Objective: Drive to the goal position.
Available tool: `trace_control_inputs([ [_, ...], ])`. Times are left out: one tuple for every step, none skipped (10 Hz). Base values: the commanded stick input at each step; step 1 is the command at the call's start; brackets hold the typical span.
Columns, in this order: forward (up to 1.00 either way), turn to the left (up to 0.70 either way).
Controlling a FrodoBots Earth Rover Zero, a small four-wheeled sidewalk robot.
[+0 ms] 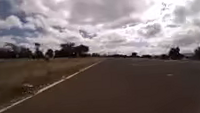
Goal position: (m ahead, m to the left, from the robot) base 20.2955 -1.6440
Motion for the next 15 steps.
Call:
trace_control_inputs([
  [0.70, 0.00],
  [0.70, 0.00],
  [0.70, 0.00],
  [0.70, 0.00],
  [0.70, 0.00],
  [0.70, 0.00],
  [0.70, 0.00],
  [0.70, 0.00],
  [0.70, 0.00],
  [0.70, 0.00],
  [0.70, 0.00],
  [0.70, 0.00],
  [0.70, 0.00],
  [0.70, 0.00],
  [0.70, 0.00],
])
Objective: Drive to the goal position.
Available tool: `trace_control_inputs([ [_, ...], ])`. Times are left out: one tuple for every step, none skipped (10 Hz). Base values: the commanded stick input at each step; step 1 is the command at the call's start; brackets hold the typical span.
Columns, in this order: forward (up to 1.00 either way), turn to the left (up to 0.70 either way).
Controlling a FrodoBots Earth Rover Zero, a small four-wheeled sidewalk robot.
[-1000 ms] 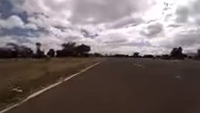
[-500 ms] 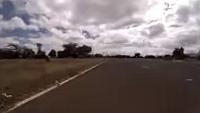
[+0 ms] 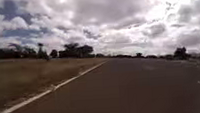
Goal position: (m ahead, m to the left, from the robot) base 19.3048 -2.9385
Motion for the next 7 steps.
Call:
trace_control_inputs([
  [0.70, 0.00],
  [0.70, 0.00],
  [0.70, 0.00],
  [0.70, 0.00],
  [0.70, 0.00],
  [0.70, 0.00],
  [0.70, 0.00],
])
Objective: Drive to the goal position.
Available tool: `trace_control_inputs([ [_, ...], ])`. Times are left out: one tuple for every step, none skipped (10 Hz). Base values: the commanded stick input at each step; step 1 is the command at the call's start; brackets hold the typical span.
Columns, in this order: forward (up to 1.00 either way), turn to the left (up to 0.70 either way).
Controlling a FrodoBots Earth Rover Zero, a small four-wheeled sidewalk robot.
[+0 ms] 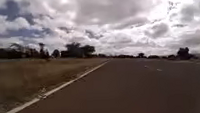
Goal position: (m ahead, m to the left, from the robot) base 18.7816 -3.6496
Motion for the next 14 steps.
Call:
trace_control_inputs([
  [0.70, 0.00],
  [0.70, 0.00],
  [0.70, 0.00],
  [0.70, 0.00],
  [0.70, 0.00],
  [0.70, 0.00],
  [0.70, 0.00],
  [0.70, 0.00],
  [0.70, 0.00],
  [0.70, 0.00],
  [0.70, -0.16],
  [0.70, -0.33],
  [0.70, -0.35],
  [0.70, -0.35],
])
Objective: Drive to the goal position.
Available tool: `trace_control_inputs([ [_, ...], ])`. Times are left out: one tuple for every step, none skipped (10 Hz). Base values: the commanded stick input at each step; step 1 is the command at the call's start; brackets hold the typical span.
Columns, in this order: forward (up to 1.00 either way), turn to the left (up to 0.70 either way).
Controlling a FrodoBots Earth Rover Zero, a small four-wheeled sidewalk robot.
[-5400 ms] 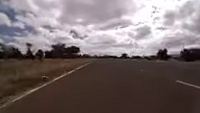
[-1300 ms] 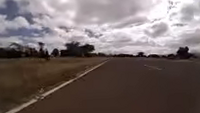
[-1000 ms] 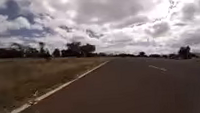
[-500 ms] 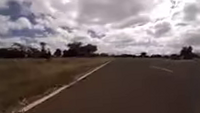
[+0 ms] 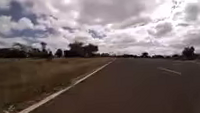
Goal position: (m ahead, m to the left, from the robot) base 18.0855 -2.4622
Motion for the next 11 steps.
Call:
trace_control_inputs([
  [0.70, -0.35],
  [0.70, -0.35],
  [0.70, -0.34],
  [0.70, -0.32],
  [0.70, -0.22],
  [0.70, -0.06],
  [0.70, 0.00],
  [0.70, 0.00],
  [0.70, 0.00],
  [0.70, 0.00],
  [0.70, 0.00],
])
